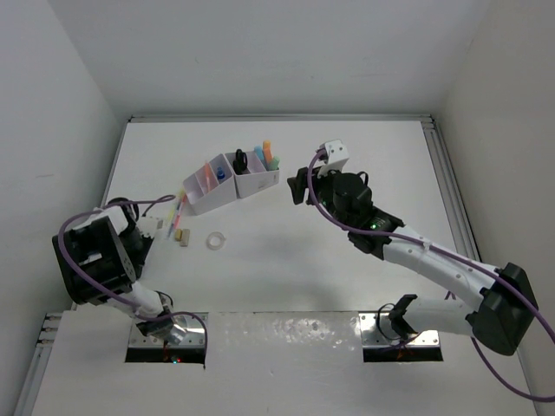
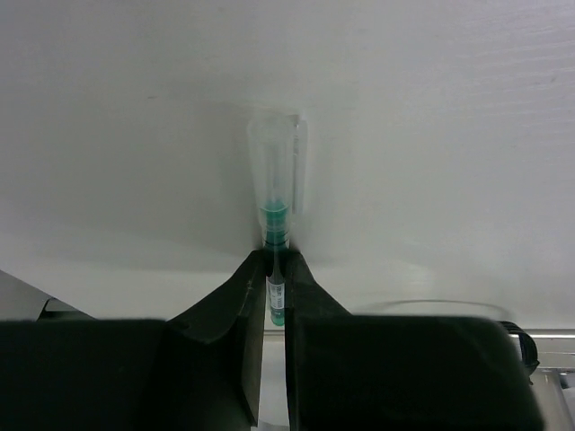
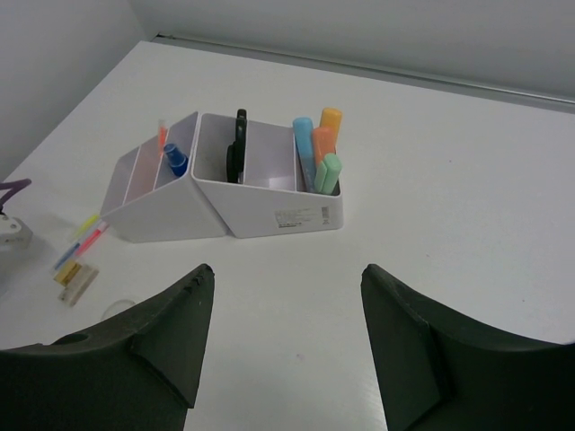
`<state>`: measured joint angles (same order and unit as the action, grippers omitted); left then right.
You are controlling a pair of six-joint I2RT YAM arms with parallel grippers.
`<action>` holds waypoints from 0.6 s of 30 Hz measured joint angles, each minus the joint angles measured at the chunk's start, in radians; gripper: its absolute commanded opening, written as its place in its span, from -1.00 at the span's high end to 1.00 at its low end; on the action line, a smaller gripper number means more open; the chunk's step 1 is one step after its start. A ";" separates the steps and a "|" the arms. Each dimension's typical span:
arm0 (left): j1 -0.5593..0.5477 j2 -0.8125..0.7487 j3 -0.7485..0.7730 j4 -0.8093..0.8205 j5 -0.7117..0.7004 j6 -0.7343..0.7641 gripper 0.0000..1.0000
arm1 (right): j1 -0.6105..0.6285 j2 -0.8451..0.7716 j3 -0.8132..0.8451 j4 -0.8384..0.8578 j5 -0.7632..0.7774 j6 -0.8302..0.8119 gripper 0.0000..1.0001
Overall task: Sort the stationery into containers
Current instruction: Pick up the pen from the center of the board, then place the stationery in the storage box.
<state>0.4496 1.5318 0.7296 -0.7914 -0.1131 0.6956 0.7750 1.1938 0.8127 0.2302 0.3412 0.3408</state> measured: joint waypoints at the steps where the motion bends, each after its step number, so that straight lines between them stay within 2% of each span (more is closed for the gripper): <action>1: 0.008 0.000 0.003 -0.001 0.002 0.006 1.00 | 0.000 -0.001 -0.001 0.000 0.000 0.001 -0.31; 4: 0.028 0.000 0.059 -0.043 0.028 0.016 1.00 | 0.000 -0.004 -0.005 0.002 0.001 0.008 -0.32; 7: 0.040 0.000 0.227 -0.088 0.127 -0.009 1.00 | 0.000 -0.013 -0.021 0.013 0.016 0.023 -0.32; 9: 0.045 -0.001 0.349 -0.063 0.235 -0.055 1.00 | 0.000 -0.019 -0.033 0.017 0.022 0.032 -0.32; 11: 0.040 -0.020 0.436 0.045 0.402 -0.149 1.00 | 0.000 -0.026 -0.044 0.019 0.026 0.043 -0.32; 14: 0.000 -0.052 0.451 0.240 0.587 -0.348 1.00 | 0.000 -0.040 -0.063 0.021 0.030 0.054 -0.32; 18: -0.148 -0.024 0.446 0.459 0.654 -0.529 1.00 | 0.000 -0.073 -0.091 0.017 0.052 0.067 -0.32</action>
<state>0.3012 1.5082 1.1759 -0.3321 0.5411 0.1665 0.7750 1.1210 0.7216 0.2474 0.3931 0.4080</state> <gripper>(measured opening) 0.074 0.657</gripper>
